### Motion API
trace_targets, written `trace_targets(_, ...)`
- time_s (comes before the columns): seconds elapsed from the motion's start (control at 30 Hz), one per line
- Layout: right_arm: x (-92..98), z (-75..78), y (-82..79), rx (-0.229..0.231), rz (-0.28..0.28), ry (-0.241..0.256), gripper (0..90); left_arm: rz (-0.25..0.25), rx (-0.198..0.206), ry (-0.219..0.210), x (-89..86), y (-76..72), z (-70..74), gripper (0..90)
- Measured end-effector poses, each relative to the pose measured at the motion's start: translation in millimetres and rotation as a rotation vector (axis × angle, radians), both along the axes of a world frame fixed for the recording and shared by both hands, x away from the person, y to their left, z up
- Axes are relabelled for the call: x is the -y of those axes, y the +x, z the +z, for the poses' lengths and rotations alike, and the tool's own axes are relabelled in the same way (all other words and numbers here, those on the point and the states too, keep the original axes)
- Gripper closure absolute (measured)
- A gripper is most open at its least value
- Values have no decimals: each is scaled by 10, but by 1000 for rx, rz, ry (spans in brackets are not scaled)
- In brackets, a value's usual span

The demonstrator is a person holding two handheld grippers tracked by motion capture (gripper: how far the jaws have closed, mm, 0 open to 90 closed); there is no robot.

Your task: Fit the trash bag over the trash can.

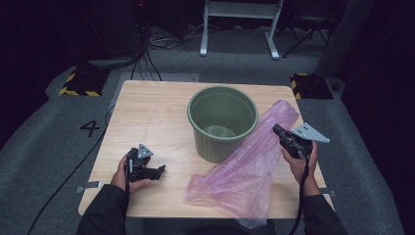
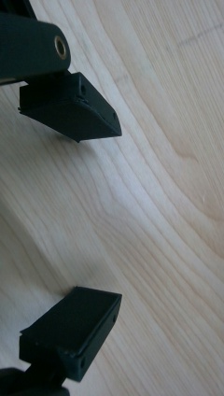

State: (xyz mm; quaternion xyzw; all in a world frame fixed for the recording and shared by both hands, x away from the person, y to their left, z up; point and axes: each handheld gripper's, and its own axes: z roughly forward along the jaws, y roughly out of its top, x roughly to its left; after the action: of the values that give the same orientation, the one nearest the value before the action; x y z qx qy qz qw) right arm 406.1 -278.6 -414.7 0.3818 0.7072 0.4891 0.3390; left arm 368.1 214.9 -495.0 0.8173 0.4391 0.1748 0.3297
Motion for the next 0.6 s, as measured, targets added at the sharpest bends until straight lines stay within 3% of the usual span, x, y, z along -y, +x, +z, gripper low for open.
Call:
trace_targets(0.07,-6,43,-58,20,0,7,894,-43,31,3,135,-49,110,174)
trace_targets(0.13,-7,54,-73,25,3,14,894,-60,38,-9,208,-79,166,175)
trace_targets(0.2,-28,103,-135,51,12,4,894,-134,72,-19,394,-164,295,178)
trace_targets(0.23,-28,103,-135,51,12,4,894,-134,72,-19,394,-164,295,178)
trace_targets(0.3,-48,165,-190,74,20,4,894,-203,91,-40,559,-262,397,178)
trace_targets(0.4,-73,201,-235,93,19,1,891,-248,93,-66,670,-323,469,207)
trace_targets(0.47,-87,225,-257,105,27,-1,891,-301,81,-116,784,-378,541,208)
trace_targets(0.53,-92,244,-270,115,27,-6,891,-320,77,-131,838,-405,569,208)
trace_targets(0.57,-99,295,-297,130,32,-5,891,-364,85,-141,933,-468,614,209)
trace_targets(0.6,-100,320,-310,139,34,-3,891,-376,90,-138,973,-495,631,206)
